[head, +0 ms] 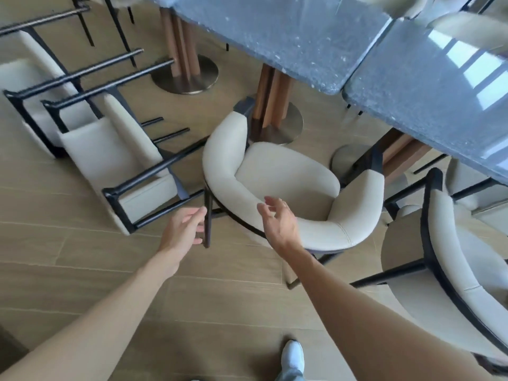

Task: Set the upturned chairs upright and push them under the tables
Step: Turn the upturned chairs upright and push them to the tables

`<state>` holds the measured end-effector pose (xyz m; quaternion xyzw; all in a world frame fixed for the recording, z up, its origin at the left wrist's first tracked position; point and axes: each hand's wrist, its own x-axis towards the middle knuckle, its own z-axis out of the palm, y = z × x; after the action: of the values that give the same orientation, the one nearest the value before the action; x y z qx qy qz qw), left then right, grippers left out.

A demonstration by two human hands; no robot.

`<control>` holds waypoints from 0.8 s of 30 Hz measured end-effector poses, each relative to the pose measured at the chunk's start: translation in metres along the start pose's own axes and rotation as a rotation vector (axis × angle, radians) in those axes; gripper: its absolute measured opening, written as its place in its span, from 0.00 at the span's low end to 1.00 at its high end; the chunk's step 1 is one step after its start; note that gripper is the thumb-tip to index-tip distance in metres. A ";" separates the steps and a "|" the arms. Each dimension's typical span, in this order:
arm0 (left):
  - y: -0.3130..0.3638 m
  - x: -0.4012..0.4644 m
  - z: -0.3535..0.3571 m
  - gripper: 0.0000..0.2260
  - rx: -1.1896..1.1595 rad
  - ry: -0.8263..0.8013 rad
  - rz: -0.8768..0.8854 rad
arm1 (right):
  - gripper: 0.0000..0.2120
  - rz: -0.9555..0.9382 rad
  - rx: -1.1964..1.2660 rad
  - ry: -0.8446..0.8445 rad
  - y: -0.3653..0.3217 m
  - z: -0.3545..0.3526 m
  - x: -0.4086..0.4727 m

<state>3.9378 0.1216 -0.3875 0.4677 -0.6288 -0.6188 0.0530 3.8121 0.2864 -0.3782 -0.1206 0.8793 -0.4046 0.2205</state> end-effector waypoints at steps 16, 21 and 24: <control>0.110 0.039 -0.297 0.14 -0.241 0.178 0.191 | 0.16 -0.212 0.424 -0.138 -0.288 0.206 -0.018; 0.091 0.117 -0.364 0.12 -0.073 0.213 0.046 | 0.16 -0.030 0.432 -0.168 -0.306 0.313 0.041; 0.076 0.168 -0.405 0.10 0.005 0.200 -0.107 | 0.18 0.087 0.407 -0.232 -0.316 0.383 0.068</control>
<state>4.0660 -0.2986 -0.3186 0.5604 -0.5959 -0.5694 0.0812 3.9489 -0.1959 -0.3767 -0.0814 0.7526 -0.5472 0.3571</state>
